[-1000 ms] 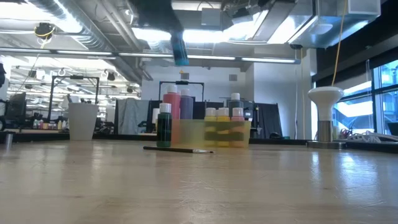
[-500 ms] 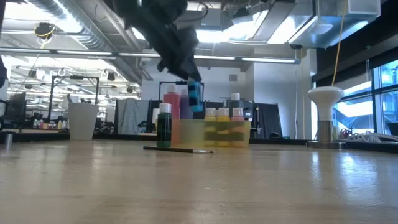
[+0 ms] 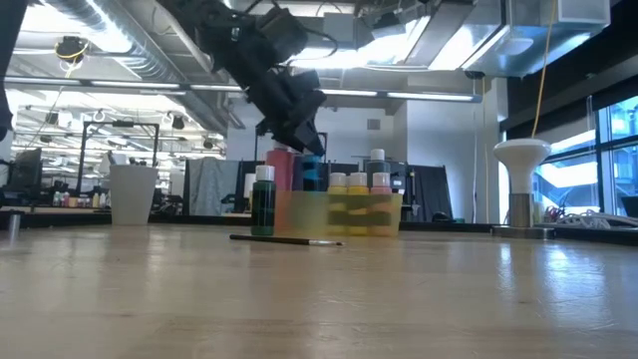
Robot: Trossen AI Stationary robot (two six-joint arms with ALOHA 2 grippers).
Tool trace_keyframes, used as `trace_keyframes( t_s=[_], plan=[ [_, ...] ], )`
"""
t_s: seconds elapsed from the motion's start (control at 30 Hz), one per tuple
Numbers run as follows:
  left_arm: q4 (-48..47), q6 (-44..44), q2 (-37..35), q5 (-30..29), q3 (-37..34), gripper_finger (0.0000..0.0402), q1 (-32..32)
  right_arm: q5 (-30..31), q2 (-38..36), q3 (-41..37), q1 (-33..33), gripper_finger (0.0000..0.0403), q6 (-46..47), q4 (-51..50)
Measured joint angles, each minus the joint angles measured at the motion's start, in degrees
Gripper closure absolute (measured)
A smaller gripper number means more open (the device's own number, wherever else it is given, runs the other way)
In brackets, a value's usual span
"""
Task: Pick & Place Paint Supplies
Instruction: Put the small light blue paint bottle into the yellow bin
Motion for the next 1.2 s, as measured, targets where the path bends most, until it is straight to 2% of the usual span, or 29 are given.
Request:
trace_keyframes(
  t_s=[0.17,1.2],
  plan=[
    [2.94,0.23,2.55,3.64,-0.08,0.0289,0.99,0.00,0.00,0.00,0.00,0.0210,-0.01,0.22],
    [0.70,0.52,3.05,4.09,0.07,0.0286,1.45,0.02,0.00,0.00,0.00,0.0210,0.01,0.20]
  ],
)
